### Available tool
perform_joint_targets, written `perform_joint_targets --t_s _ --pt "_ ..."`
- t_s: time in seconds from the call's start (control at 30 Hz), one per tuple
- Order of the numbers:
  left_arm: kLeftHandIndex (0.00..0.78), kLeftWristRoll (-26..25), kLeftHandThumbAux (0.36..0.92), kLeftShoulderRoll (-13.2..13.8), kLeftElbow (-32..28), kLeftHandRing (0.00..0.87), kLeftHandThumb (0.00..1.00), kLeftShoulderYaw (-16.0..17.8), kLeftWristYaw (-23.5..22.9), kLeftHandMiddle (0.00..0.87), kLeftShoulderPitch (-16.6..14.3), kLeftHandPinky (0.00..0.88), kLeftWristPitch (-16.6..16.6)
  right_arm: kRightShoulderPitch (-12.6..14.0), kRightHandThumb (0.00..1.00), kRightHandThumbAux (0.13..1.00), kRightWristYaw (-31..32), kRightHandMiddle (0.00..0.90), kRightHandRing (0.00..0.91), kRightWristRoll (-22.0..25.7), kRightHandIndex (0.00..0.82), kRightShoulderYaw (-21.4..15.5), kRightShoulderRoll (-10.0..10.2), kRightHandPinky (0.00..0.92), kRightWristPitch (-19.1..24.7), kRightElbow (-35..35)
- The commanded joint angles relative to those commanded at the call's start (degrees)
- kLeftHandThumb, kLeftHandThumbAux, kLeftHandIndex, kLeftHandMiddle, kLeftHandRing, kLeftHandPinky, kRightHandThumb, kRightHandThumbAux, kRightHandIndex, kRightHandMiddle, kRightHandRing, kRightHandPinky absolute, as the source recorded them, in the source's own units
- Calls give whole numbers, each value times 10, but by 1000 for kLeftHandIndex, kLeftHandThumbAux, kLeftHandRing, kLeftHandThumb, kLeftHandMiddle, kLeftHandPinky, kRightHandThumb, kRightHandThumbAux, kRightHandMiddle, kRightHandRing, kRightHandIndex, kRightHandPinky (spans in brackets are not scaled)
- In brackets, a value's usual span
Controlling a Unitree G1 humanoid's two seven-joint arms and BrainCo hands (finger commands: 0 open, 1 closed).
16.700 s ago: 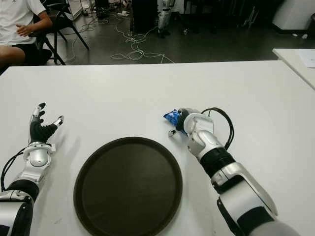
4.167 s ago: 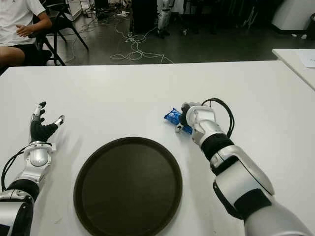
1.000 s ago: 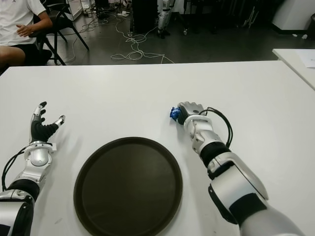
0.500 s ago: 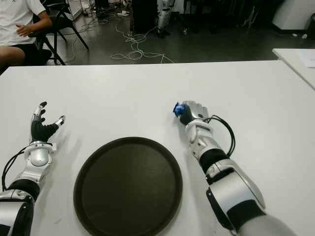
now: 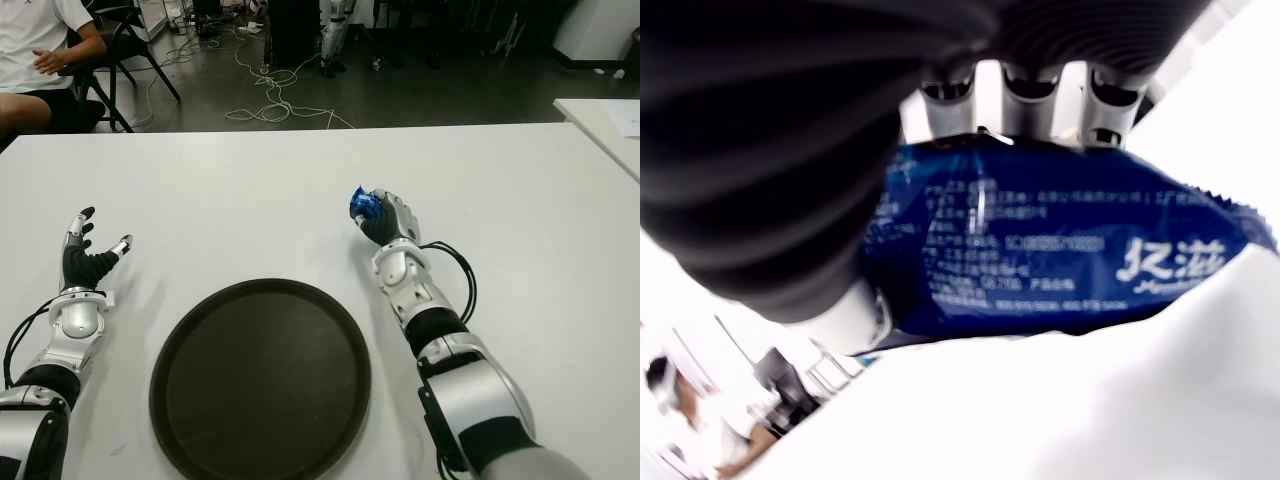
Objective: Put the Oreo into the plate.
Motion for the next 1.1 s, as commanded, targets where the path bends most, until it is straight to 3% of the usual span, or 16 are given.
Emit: perform_joint_targets --t_s 0.23,0.33,0.57,0.7,0.83,1.1 --pt "68 1 753 1 1 65 0 -1 -1 94 0 41 1 8 705 721 26 819 813 39 440 -30 3 808 -13 -19" --pt "68 0 756 0 1 66 0 0 -1 96 -1 39 5 22 705 721 99 812 806 112 439 -75 11 804 -27 -53" --pt "69 0 745 0 3 66 0 0 0 96 -2 37 9 36 705 721 198 802 802 191 439 -121 16 808 -16 -92" --pt "67 1 743 0 2 67 0 -1 1 95 -1 42 8 41 707 720 257 793 795 238 437 -145 18 808 4 -115" --pt "64 0 749 -1 1 69 0 0 0 91 0 52 5 45 709 719 336 790 793 317 438 -183 24 802 67 -151" --pt "61 -2 754 -1 1 61 0 1 1 85 0 40 5 53 710 717 377 802 804 373 440 -206 27 813 151 -204"
